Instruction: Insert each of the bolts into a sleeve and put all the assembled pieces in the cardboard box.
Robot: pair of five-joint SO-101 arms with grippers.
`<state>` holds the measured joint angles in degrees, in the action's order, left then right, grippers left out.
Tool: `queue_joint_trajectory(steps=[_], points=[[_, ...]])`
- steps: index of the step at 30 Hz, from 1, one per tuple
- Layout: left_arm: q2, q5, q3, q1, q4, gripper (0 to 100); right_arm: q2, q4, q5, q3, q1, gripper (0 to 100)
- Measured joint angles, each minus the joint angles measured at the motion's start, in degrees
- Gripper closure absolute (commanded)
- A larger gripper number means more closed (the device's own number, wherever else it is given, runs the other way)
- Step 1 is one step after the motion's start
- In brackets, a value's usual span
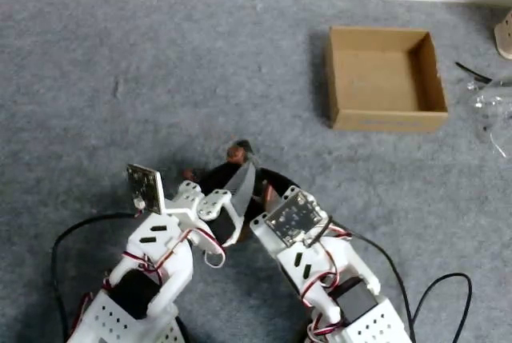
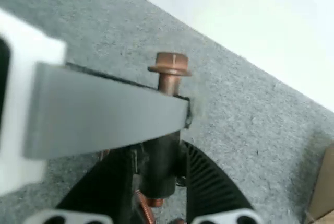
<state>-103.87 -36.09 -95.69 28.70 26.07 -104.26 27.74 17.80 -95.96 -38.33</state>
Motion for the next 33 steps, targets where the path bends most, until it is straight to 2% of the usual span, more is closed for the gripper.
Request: queue_joint_trajectory(steps=[6,11,14,23,29,33], points=[[-0.44,0.00,0.00,0.26,0.44,97,0.00,0.09,0.00,0.00,0.00,99.5],[-0.44,0.00,0.00,-2.02,0.97,80,0.00,0.09,0.09,0.00,0.35,99.5],[0.26,0.00,-0.09,-2.90,1.23,74,0.00,0.09,0.09,0.00,1.32,99.5],[0.26,-1.23,-0.18,-4.75,1.32,76,0.00,0.00,0.09,0.00,1.67,99.5],[0.26,-9.14,0.44,-13.63,1.32,76,0.00,0.00,0.09,0.00,2.29,99.5],[0.26,-10.64,0.44,-19.69,1.32,76,0.00,0.00,-0.35,0.00,5.71,99.5]])
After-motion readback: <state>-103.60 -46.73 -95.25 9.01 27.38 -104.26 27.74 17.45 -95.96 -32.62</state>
